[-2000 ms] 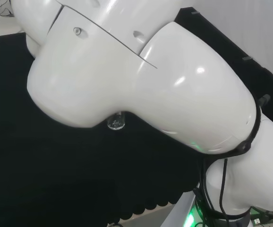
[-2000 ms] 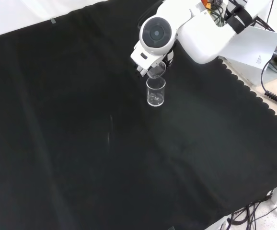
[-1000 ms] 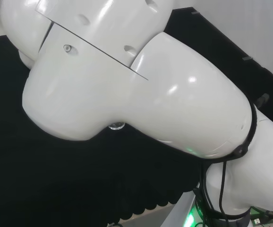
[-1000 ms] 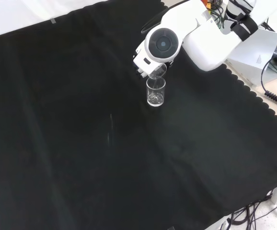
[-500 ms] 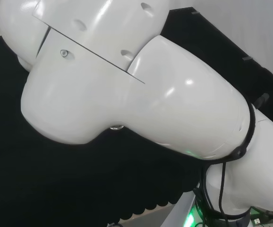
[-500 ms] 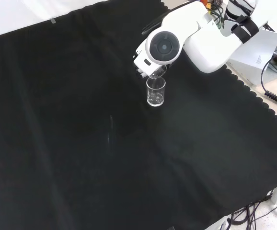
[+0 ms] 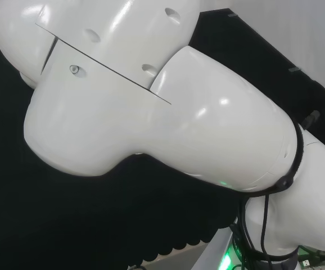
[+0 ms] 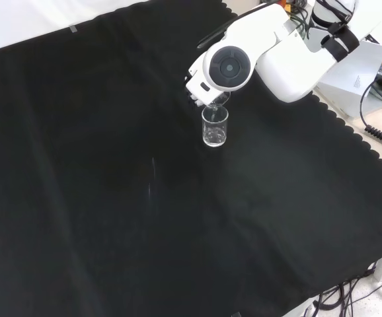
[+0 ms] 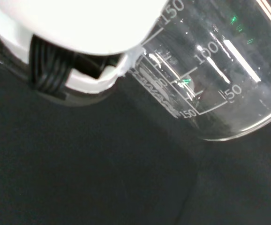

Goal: Pour the water from the handheld beaker into the one on the table.

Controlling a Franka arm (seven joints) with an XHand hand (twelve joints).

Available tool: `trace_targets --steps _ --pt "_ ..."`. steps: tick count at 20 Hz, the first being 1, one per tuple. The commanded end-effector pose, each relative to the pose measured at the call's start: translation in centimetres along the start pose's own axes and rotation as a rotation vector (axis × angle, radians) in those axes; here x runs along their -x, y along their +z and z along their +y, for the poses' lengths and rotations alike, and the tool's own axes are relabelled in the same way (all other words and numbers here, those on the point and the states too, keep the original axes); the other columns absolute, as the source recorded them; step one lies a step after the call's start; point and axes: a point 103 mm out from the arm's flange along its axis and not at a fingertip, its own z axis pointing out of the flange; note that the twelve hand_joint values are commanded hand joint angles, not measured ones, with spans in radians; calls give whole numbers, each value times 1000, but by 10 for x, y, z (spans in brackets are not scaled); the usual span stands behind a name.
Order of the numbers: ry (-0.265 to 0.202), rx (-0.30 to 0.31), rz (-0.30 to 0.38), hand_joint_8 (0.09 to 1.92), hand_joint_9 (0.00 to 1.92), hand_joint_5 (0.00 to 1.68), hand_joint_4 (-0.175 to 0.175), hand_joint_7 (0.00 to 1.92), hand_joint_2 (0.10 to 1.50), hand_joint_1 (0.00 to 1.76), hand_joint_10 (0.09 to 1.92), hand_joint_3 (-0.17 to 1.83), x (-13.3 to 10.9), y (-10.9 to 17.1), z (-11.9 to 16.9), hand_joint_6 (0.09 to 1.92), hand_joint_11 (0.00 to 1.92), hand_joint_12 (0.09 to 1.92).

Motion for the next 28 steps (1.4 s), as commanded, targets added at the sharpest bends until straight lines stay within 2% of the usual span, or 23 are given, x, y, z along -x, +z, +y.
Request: trace_targets --steps 1,15,19,28 --pt "0 -1 -2 316 1664 1490 -175 1446 565 1443 87 659 0 0 0 210 1486 580" --pt "-9 13 9 312 1664 1491 -175 1447 565 1443 87 658 -2 0 -1 208 1486 582" --pt "-3 8 39 311 1664 1492 -175 1448 565 1443 87 658 -3 0 -4 207 1486 582" --pt "-21 50 202 309 1664 1492 -175 1449 565 1443 87 658 13 6 -6 206 1486 583"
